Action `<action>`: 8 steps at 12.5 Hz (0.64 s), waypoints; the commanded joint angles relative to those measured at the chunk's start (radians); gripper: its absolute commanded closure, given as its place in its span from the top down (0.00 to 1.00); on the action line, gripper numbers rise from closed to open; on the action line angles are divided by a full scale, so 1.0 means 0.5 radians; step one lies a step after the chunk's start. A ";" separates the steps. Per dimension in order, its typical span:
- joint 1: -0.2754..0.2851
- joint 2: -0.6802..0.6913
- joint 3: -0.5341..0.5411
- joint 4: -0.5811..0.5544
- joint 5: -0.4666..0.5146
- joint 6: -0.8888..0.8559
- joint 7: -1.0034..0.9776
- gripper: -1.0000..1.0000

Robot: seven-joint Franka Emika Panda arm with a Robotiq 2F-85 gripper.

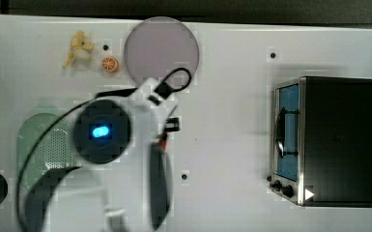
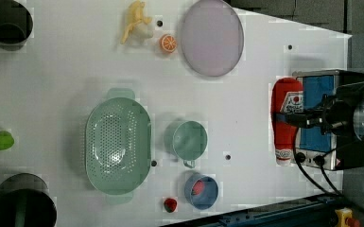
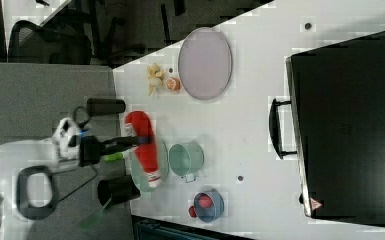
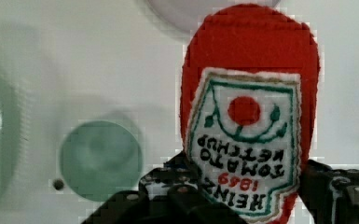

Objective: Pick Ketchup from the table and place it in strainer.

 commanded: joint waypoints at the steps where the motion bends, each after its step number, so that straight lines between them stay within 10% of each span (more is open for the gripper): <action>1: 0.095 0.111 0.254 0.036 0.058 -0.058 0.532 0.61; 8: 0.125 0.442 0.784 0.039 0.152 0.419 1.413 0.61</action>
